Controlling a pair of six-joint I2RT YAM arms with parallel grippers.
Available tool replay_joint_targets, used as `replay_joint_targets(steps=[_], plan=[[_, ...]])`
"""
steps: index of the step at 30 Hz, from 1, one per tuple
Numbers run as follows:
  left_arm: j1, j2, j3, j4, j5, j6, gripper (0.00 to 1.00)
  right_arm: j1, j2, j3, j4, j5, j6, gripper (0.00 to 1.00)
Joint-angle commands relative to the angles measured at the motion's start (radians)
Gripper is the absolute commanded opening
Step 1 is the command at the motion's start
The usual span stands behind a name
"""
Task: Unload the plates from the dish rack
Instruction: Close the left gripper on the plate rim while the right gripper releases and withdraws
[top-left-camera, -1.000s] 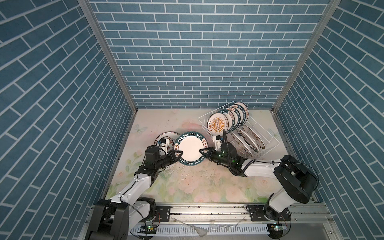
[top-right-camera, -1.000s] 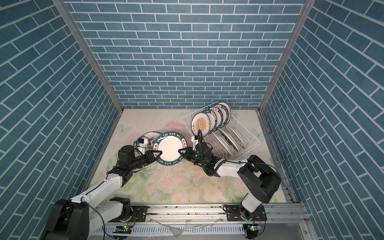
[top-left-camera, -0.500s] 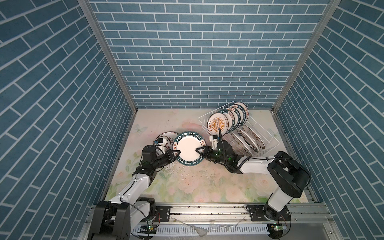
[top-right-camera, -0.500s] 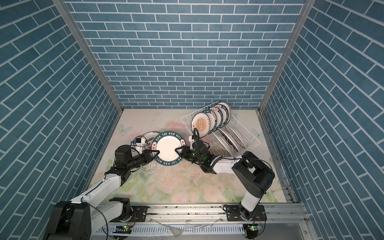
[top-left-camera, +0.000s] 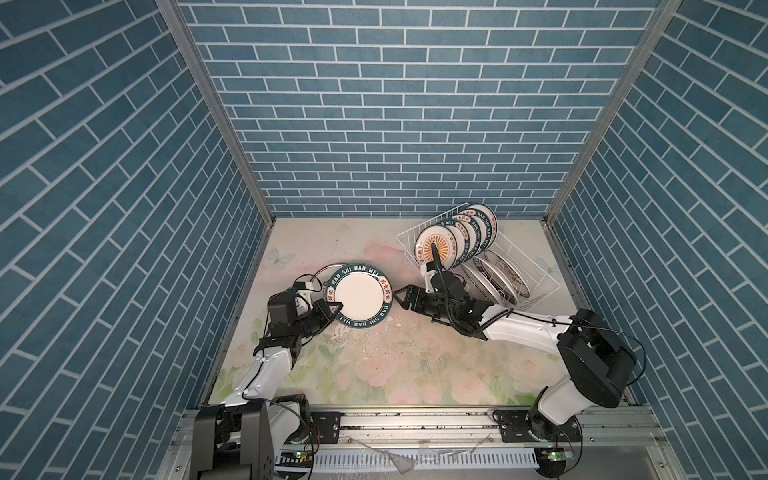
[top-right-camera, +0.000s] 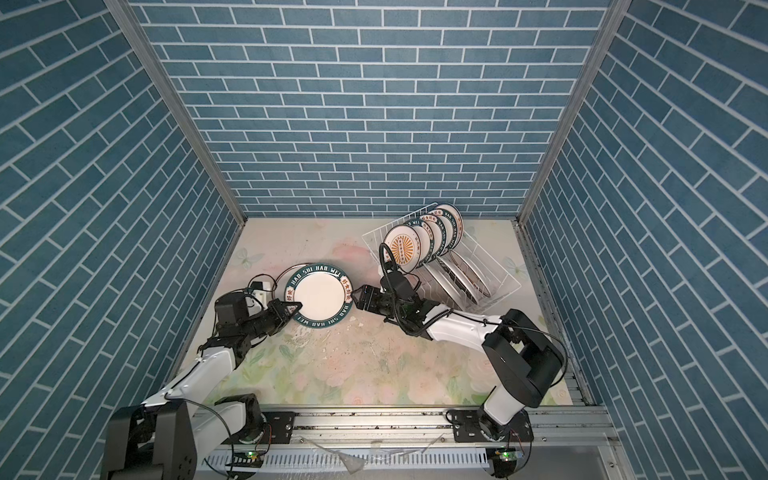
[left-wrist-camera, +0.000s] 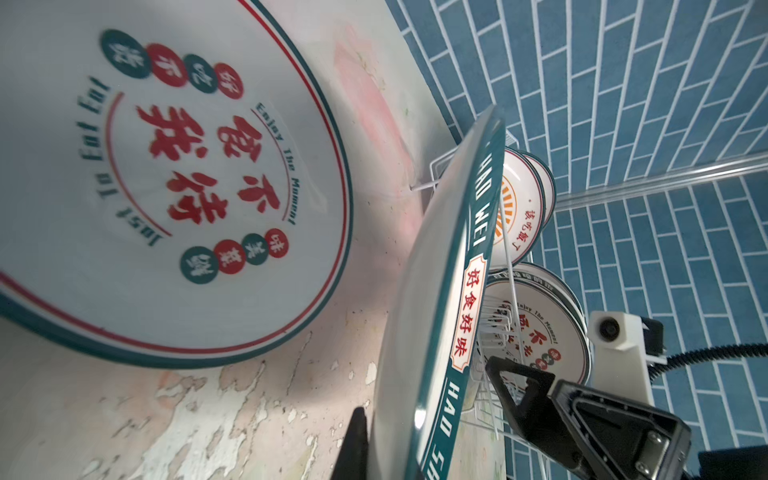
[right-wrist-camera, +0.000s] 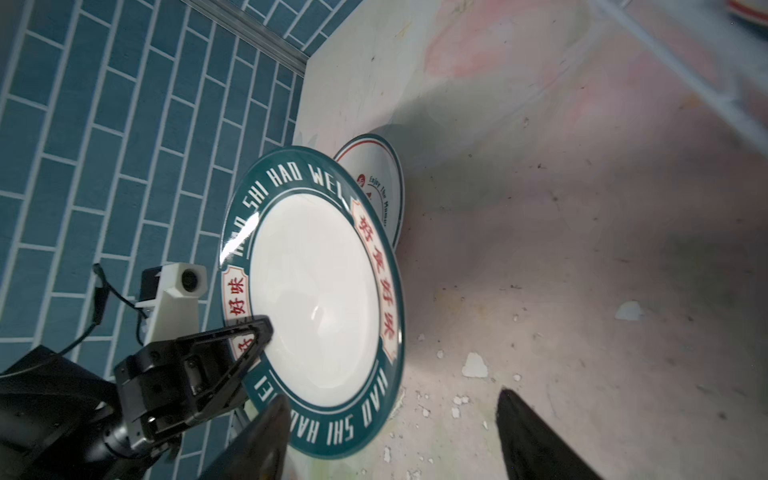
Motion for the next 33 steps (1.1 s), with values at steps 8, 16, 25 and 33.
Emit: replay_joint_targets(steps=[8, 16, 25, 33], plan=[[0.050, 0.048, 0.161, -0.082, -0.125, 0.053, 0.00, 0.113, -0.062, 0.153, -0.515, 0.280, -0.264, 0.99], [0.085, 0.192, 0.214, -0.077, -0.184, 0.077, 0.00, 0.133, -0.091, 0.136, -0.597, 0.389, -0.299, 0.99], [0.093, 0.344, 0.250, -0.007, -0.185, 0.066, 0.00, 0.134, -0.111, 0.107, -0.596, 0.371, -0.323, 0.99], [0.107, 0.383, 0.258, -0.017, -0.177, 0.066, 0.05, 0.134, -0.123, 0.088, -0.583, 0.345, -0.335, 0.99]])
